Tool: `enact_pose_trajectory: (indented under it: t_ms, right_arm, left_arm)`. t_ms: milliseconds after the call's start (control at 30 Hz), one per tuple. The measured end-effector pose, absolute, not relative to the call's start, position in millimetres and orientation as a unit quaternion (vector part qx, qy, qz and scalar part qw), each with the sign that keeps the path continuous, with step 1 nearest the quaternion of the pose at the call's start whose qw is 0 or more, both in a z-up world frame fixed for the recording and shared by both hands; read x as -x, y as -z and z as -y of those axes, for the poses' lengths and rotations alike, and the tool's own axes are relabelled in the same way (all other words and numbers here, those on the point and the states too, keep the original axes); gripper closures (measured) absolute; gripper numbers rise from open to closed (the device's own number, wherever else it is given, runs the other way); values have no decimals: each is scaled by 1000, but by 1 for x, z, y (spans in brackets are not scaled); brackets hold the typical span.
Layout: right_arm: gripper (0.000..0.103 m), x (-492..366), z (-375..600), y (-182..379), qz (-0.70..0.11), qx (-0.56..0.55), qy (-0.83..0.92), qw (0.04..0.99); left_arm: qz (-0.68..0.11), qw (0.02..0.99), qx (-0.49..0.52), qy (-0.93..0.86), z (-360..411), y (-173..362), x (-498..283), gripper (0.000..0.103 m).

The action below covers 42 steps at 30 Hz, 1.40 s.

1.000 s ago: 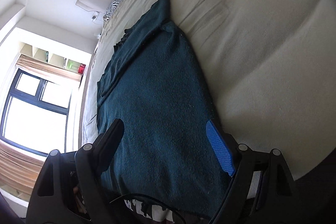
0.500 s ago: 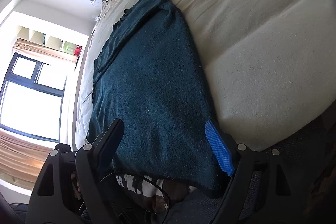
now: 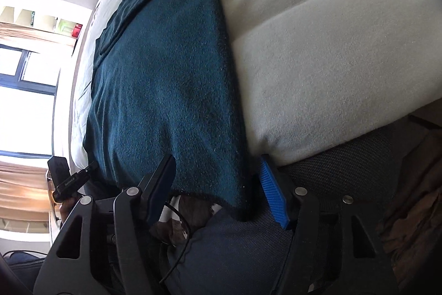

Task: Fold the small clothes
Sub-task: 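Grasp the hem with both tools and lift it toward the collar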

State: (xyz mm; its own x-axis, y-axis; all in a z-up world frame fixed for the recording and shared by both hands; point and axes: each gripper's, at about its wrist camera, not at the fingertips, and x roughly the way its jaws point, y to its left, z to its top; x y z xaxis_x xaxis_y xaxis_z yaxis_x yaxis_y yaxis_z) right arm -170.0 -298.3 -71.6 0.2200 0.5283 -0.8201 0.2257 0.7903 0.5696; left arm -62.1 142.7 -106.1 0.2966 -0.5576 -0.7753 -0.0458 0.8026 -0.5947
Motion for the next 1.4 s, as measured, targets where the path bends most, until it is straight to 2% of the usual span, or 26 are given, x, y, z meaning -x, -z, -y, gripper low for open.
enact_pose_trajectory:
  t_ms: [100,167,233,367,433,533,767,1067,1400]
  right_arm:
    - [49,166,296,76,-630,-297,-110,709]
    - [55,164,296,79,-639,-294,-107,703]
    - [70,164,294,82,-650,-284,-107,697]
    - [75,168,287,83,-661,-267,-111,692]
    - [86,171,285,84,-662,-266,-109,692]
    - [93,177,285,84,-660,-269,-107,693]
    - [96,189,291,61,-614,-296,-120,722]
    - [97,186,304,10,-500,-373,-175,762]
    - [97,155,312,-26,-415,-425,-198,780]
  left_arm:
    - [-569,760,264,170,-142,107,62,91]
    - [-569,760,261,172,-141,107,62,92]
    - [-569,762,254,176,-139,105,63,93]
    - [-571,762,248,181,-137,104,65,94]
    - [-572,761,245,183,-136,104,65,94]
    - [-571,763,236,189,-134,100,66,95]
    - [-557,766,226,228,-124,82,71,96]
    - [-498,769,290,277,-138,51,69,96]
    - [-452,753,369,305,-150,36,52,96]
